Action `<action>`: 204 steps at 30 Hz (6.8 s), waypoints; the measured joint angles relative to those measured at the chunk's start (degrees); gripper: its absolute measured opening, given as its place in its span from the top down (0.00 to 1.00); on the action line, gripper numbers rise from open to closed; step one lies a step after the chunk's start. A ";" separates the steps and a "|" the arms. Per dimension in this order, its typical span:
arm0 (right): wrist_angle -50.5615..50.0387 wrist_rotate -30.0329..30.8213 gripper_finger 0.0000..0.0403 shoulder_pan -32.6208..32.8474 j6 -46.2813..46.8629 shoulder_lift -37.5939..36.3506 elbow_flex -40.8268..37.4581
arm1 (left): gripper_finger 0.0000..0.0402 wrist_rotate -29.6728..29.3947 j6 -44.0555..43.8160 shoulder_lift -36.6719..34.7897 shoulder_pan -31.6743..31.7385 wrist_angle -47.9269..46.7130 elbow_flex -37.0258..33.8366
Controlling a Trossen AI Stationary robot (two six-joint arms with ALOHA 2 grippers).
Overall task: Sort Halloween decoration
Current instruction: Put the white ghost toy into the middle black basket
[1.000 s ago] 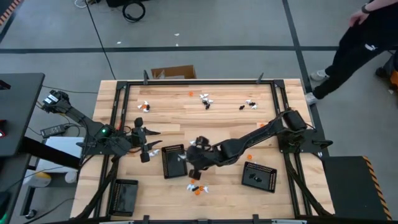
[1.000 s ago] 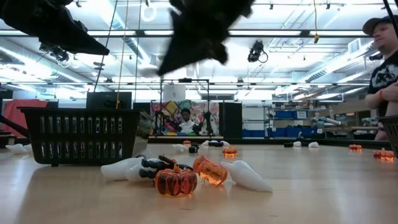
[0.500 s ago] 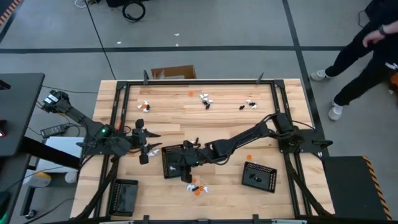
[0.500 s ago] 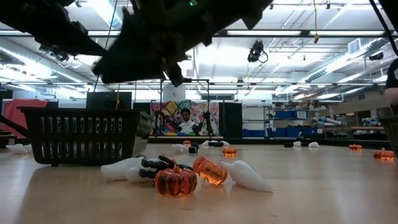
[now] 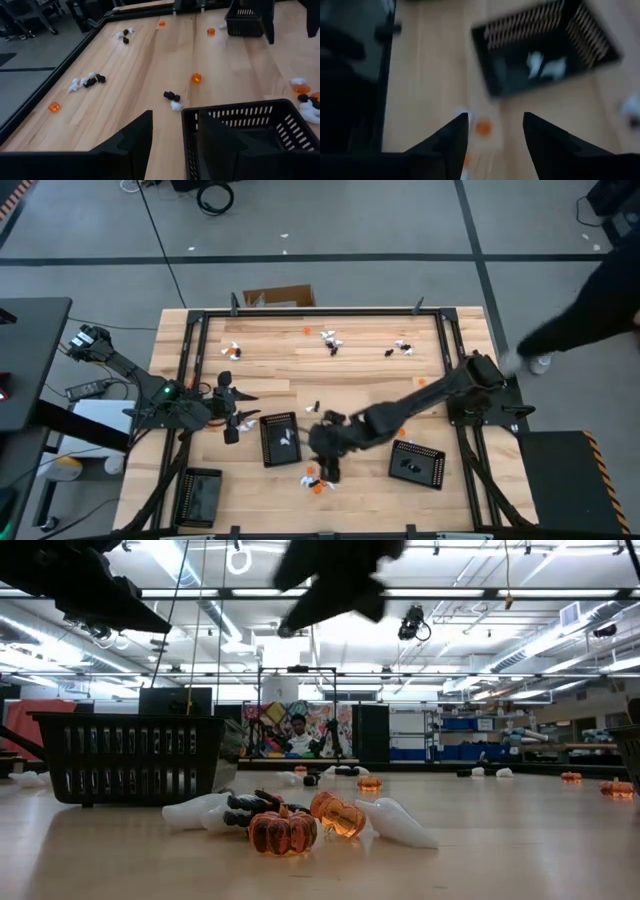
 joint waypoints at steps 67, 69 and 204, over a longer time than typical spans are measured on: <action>-8.95 14.52 0.78 12.21 9.28 17.52 2.83 | 0.60 0.09 -5.81 0.00 -0.11 3.79 0.04; -9.31 15.09 0.82 12.21 9.28 17.52 2.78 | 0.60 0.09 -5.81 0.00 -0.11 3.79 0.04; -12.98 16.27 0.47 6.66 9.88 8.95 1.86 | 0.81 7.55 90.40 7.20 2.12 29.78 1.57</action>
